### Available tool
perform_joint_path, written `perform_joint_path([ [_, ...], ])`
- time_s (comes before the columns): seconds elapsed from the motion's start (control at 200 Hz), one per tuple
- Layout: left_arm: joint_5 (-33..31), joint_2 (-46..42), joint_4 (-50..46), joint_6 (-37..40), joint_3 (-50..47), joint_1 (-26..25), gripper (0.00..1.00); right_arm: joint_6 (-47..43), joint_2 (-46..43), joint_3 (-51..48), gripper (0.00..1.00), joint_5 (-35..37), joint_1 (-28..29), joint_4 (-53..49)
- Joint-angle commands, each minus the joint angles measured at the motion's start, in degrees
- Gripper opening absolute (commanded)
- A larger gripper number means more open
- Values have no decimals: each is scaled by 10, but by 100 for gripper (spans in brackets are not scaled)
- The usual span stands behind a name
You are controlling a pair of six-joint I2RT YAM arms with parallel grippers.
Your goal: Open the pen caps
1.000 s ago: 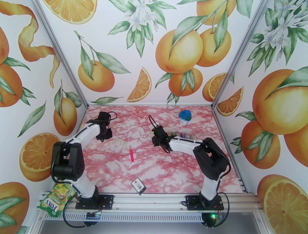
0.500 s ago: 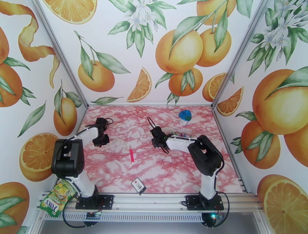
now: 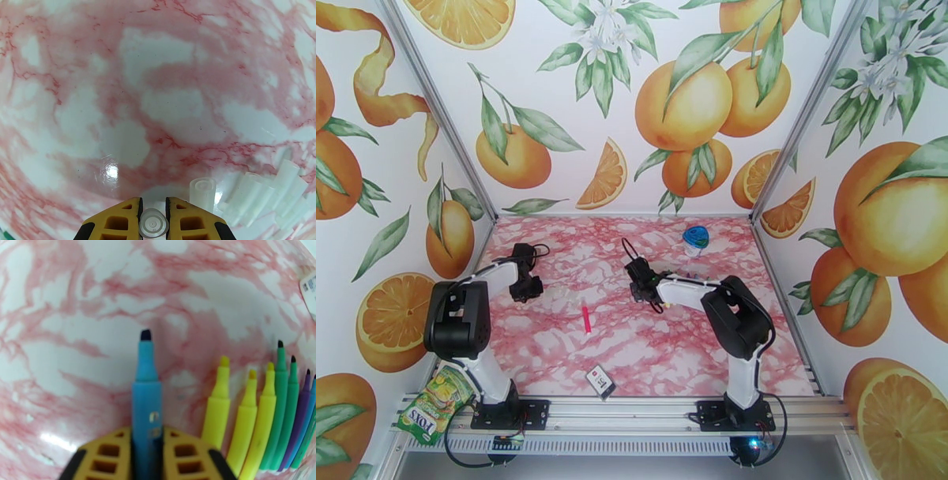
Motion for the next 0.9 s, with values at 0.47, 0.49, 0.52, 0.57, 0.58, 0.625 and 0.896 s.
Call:
perform_joint_path([
  [0.47,42,-21,-3,13,-1,6,31,-26,-84,4,48,-18,22,-32],
  [0.49,41,-23,-6,13,0,6,31,-29,-84,6,48,-21,26,-34],
  [0.52,40,-26,-9,14,2,6,32,-31,-85,10,48,-27,31,-36],
  [0.57,26,-30,-21,15,7,6,33,-35,-87,15,49,-42,39,-39],
  [0.58,23,-30,-24,16,8,7,33,-36,-87,16,50,-46,41,-40],
  [0.625,15,-36,-36,19,11,6,34,-36,-87,21,52,-62,50,-41],
  [0.896,42,-120,-52,28,27,3,44,-21,-71,52,52,-129,100,-44],
])
